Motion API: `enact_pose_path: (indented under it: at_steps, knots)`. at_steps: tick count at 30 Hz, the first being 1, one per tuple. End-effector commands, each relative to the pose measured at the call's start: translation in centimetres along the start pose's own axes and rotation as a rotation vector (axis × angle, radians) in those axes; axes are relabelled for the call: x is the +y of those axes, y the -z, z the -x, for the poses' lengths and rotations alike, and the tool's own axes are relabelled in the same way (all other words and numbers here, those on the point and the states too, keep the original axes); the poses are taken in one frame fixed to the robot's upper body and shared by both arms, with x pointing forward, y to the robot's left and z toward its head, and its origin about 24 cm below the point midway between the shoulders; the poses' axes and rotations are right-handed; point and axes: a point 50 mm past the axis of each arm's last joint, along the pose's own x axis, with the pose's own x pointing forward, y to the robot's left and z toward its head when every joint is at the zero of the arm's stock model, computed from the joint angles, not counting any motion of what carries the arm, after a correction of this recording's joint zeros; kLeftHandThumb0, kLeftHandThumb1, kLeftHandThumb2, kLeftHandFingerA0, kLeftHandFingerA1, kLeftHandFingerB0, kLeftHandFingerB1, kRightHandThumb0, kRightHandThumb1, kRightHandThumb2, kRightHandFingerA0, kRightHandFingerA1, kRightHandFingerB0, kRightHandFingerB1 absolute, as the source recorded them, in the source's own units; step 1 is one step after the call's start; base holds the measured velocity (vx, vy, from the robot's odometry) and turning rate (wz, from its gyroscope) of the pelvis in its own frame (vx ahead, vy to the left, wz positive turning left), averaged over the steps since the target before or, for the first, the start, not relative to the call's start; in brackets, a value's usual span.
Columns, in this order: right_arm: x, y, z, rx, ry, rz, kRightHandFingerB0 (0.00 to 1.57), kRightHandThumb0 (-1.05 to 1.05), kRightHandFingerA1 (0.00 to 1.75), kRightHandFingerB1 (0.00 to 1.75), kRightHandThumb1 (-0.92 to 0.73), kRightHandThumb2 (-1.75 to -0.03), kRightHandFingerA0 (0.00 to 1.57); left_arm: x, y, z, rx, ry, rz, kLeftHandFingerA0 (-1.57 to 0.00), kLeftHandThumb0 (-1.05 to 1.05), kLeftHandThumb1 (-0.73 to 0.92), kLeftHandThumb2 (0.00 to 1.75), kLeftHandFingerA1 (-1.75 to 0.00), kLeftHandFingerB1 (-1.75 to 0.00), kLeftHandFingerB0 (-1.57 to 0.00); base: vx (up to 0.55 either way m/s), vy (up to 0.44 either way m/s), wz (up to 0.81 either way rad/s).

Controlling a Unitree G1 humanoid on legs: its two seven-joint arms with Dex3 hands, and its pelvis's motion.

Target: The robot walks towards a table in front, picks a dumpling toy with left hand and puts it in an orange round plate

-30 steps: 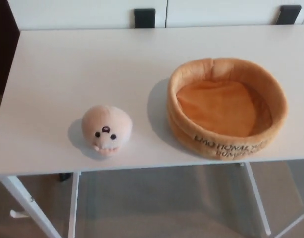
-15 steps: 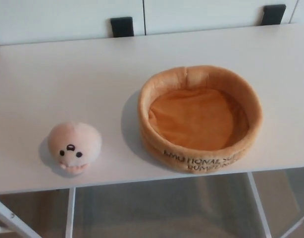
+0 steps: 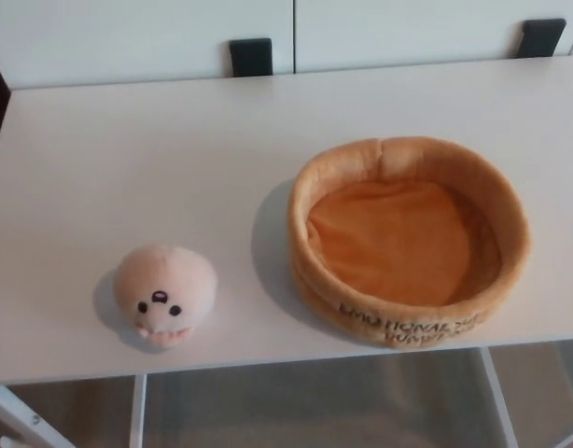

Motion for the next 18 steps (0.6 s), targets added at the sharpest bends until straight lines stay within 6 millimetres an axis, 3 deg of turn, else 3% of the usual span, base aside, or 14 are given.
enact_pose_path:
  at_steps: [1, 2, 4, 5, 6, 7, 9, 10, 12, 13, 14, 16, 17, 18]
  knots:
    - [-0.2, 0.3, 0.1, 0.006, 0.001, 0.004, 0.27, -0.45, 0.44, 0.3, -0.74, -0.62, 0.57, 2.5, -1.1, 1.5, -0.186, -0.088, -0.008, -0.24, -0.36, 0.51, 0.56, -0.4, -0.29, -0.2, 0.0, 0.0, 0.0]
    - [-0.3, 0.4, 0.1, 0.006, 0.002, -0.006, 0.21, -0.52, 0.55, 0.42, -0.61, -0.85, 0.49, 2.8, -1.8, 2.2, -0.262, -0.107, -0.02, -0.24, -0.36, 0.49, 0.55, -0.42, -0.29, -0.21, 0.0, 0.0, 0.0]
    - [-0.4, 0.4, 0.1, 0.01, 0.007, -0.004, 0.22, -0.52, 0.54, 0.42, -0.62, -0.85, 0.49, 3.3, -2.6, 3.4, -0.368, -0.135, -0.035, -0.26, -0.39, 0.48, 0.55, -0.41, -0.29, -0.23, 0.0, 0.0, 0.0]
    - [-0.4, 0.4, 0.2, 0.009, 0.012, -0.006, 0.22, -0.53, 0.54, 0.42, -0.62, -0.85, 0.48, 3.6, -3.4, 4.6, -0.454, -0.165, -0.058, -0.25, -0.47, 0.38, 0.67, -0.47, -0.38, -0.19, 0.0, 0.0, 0.0]
    - [-0.4, 0.4, 0.2, 0.007, 0.011, -0.019, 0.26, -0.42, 0.42, 0.3, -0.75, -0.62, 0.51, 4.2, -4.4, 6.1, -0.546, -0.193, -0.083, -0.24, -0.54, 0.39, 0.69, -0.46, -0.39, -0.19, 0.0, 0.0, 0.0]
    - [-0.4, 0.4, 0.2, 0.004, 0.008, -0.035, 0.26, -0.42, 0.42, 0.3, -0.75, -0.62, 0.51, 4.7, -5.4, 7.7, -0.638, -0.216, -0.11, -0.24, -0.54, 0.39, 0.69, -0.46, -0.39, -0.19, 0.0, 0.0, 0.0]
    - [-0.4, 0.4, 0.1, 0.008, 0.013, -0.042, 0.27, -0.43, 0.42, 0.3, -0.74, -0.62, 0.53, 5.4, -7.3, 10.1, -0.744, -0.248, -0.122, -0.27, -0.46, 0.46, 0.55, -0.34, -0.3, -0.25, 0.0, 0.0, 0.0]
    - [-0.4, 0.3, 0.1, 0.014, 0.017, -0.029, 0.27, -0.44, 0.42, 0.3, -0.74, -0.62, 0.53, 6.3, -9.2, 12.6, -0.864, -0.283, -0.121, -0.08, -0.24, 0.28, 0.85, -0.52, -0.5, -0.08, 0.0, 0.0, 0.0]
    - [-0.4, 0.2, 0.0, 0.016, 0.02, -0.027, 0.27, -0.44, 0.42, 0.3, -0.74, -0.62, 0.53, 6.6, -10.3, 13.7, -0.916, -0.293, -0.123, -0.08, -0.24, 0.28, 0.85, -0.52, -0.5, -0.08, 0.0, 0.0, 0.0]
    - [-0.3, 0.2, 0.0, 0.012, 0.024, -0.025, 0.22, -0.53, 0.55, 0.42, -0.62, -0.84, 0.5, 8.1, -12.8, 16.2, -1.079, -0.358, -0.129, -0.01, -0.25, 0.28, 0.83, -0.5, -0.47, 0.0, 0.0, 0.0, 0.0]
    - [-0.2, 0.2, 0.0, 0.01, 0.028, -0.031, 0.28, -0.43, 0.46, 0.3, -0.73, -0.61, 0.57, 9.0, -14.5, 17.8, -1.178, -0.393, -0.141, -0.01, -0.25, 0.28, 0.83, -0.51, -0.47, 0.0, 0.0, 0.0, 0.0]
    - [-0.2, 0.2, 0.0, 0.012, 0.034, -0.042, 0.28, -0.44, 0.47, 0.3, -0.72, -0.62, 0.58, 9.6, -16.0, 18.9, -1.236, -0.414, -0.158, -0.02, -0.26, 0.28, 0.83, -0.51, -0.48, 0.0, 0.0, 0.0, 0.0]
    - [-0.2, 0.3, 0.0, 0.013, 0.034, -0.044, 0.29, -0.43, 0.44, 0.3, -0.73, -0.61, 0.57, 10.0, -16.8, 19.5, -1.264, -0.423, -0.169, -0.06, -0.46, 0.33, 0.62, -0.34, -0.32, -0.1, 0.0, 0.0, 0.0]
    - [-0.2, 0.3, 0.0, 0.012, 0.033, -0.046, 0.29, -0.43, 0.44, 0.3, -0.73, -0.61, 0.57, 10.1, -17.3, 19.8, -1.28, -0.428, -0.176, -0.06, -0.46, 0.33, 0.62, -0.34, -0.32, -0.1, 0.0, 0.0, 0.0]
